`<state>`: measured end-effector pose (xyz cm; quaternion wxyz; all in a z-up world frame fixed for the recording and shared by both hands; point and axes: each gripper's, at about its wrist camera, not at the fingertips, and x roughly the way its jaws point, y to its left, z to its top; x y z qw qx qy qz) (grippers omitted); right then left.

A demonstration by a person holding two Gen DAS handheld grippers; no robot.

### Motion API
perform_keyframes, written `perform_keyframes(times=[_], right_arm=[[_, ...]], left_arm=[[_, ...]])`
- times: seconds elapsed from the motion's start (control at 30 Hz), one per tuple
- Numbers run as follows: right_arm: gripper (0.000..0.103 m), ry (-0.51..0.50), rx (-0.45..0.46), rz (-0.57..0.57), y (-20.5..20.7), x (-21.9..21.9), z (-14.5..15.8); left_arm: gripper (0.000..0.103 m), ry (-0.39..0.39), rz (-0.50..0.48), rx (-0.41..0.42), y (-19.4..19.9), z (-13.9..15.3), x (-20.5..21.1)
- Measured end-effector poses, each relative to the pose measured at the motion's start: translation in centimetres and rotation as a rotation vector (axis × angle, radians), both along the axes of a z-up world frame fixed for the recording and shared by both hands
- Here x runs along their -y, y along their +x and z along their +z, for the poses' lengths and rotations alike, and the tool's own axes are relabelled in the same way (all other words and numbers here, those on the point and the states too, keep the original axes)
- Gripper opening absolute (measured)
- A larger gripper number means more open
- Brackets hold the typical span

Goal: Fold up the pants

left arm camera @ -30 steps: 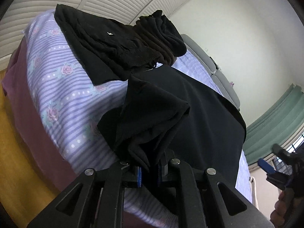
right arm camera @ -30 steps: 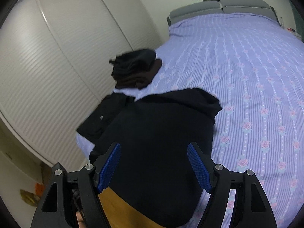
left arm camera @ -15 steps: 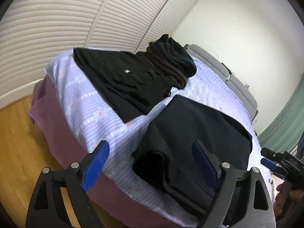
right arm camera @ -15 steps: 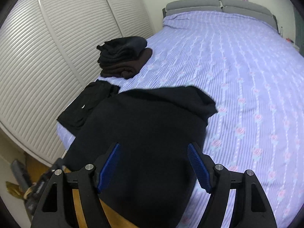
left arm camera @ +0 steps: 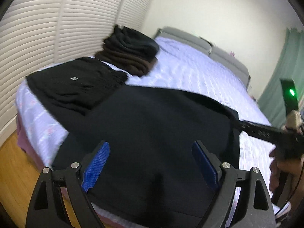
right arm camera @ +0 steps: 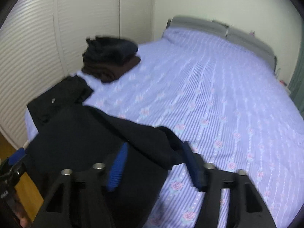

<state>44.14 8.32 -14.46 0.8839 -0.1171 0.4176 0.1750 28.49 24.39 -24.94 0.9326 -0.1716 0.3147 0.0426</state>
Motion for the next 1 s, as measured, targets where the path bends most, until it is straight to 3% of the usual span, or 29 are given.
perform_keyframes(times=[0.13,0.27,0.37,0.5,0.6,0.7,0.9,1.0], right_arm=[[0.033,-0.031,-0.058,0.043,2.0,0.2,-1.7],[0.018,0.035,-0.132,-0.005,4.8,2.4,-2.7],[0.016,0.089,-0.200,-0.012,6.6,3.6,-3.8],[0.011,0.045,-0.207,0.053,7.4,3.5,-4.4],[0.006,0.028,-0.241,0.143,8.5,3.8,-4.5],[0.004,0.087,-0.329,0.265,10.4,4.8,-4.9],[0.004,0.211,-0.457,0.674,11.4,6.4,-4.7],[0.004,0.180,-0.457,0.726,12.4,6.4,-4.3]], left_arm=[[0.089,0.056,-0.057,-0.050,1.2,-1.7,2.3],[0.089,0.076,-0.044,-0.115,2.1,-4.1,2.1],[0.089,0.096,-0.045,-0.115,2.0,-4.4,2.3],[0.089,0.104,-0.050,-0.102,1.3,-3.6,3.1],[0.089,0.143,-0.033,-0.102,0.9,-3.9,3.2],[0.089,0.181,-0.023,-0.125,1.2,-4.9,3.1],[0.089,0.361,-0.041,-0.116,2.2,-4.5,6.1],[0.089,0.323,-0.045,-0.098,2.3,-3.6,7.2]])
